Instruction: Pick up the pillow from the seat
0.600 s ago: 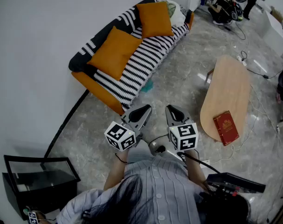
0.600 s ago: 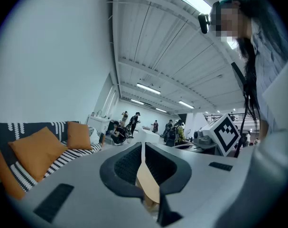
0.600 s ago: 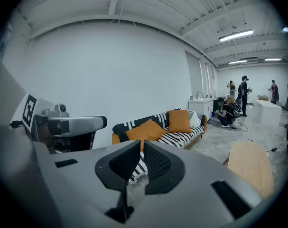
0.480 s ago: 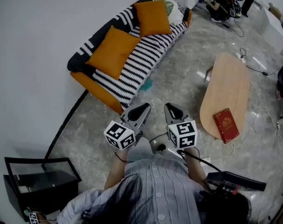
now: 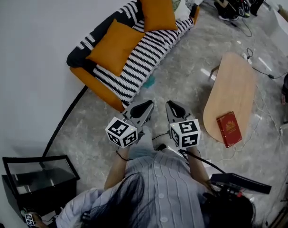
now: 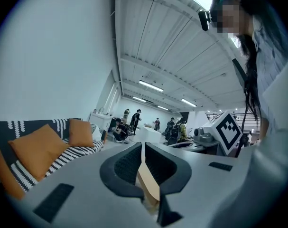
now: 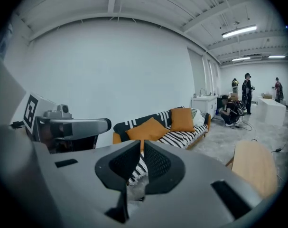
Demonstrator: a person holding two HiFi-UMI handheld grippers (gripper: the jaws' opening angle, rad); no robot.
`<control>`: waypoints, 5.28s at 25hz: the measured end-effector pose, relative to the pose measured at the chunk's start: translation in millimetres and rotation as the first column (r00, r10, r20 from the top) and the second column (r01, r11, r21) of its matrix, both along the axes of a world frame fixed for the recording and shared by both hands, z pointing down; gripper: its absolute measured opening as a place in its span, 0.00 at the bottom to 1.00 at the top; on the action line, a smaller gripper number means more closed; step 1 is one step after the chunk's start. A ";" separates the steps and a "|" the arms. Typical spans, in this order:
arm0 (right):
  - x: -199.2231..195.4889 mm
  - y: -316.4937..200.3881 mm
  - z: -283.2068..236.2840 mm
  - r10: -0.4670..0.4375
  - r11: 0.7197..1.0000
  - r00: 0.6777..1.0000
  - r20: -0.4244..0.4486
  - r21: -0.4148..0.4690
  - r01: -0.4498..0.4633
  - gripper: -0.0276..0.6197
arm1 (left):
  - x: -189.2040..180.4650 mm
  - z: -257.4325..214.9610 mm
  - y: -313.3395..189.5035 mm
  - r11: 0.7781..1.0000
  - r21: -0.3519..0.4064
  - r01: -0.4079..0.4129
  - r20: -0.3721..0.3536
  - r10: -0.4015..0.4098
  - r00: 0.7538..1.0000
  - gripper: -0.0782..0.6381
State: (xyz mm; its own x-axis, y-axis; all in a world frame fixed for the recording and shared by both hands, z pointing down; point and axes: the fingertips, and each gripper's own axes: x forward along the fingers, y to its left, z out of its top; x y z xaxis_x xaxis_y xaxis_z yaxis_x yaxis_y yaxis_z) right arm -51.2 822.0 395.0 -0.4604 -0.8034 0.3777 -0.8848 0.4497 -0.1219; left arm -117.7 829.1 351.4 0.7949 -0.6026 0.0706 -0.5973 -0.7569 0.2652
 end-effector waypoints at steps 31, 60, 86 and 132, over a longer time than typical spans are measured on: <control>-56.0 -334.0 -12.7 0.138 0.990 0.989 0.051 -0.043 -0.136 0.09 | -72.6 -12.6 -365.0 0.994 -0.012 -0.110 -0.024 0.110 0.994 0.13; 45.7 -496.0 9.0 0.105 0.987 0.991 0.080 -0.134 -0.094 0.09 | 11.0 8.8 -515.8 0.995 -0.090 -0.040 -0.015 0.039 0.999 0.13; 173.1 -594.2 25.2 0.016 0.988 0.992 0.125 -0.156 0.004 0.09 | 127.1 17.5 -605.3 0.992 -0.104 0.075 0.037 -0.071 0.997 0.13; 233.0 -1123.4 175.9 0.067 0.923 0.990 0.128 -0.384 -0.013 0.09 | 16.8 219.3 -1121.3 0.946 -0.319 0.056 0.218 0.016 0.976 0.15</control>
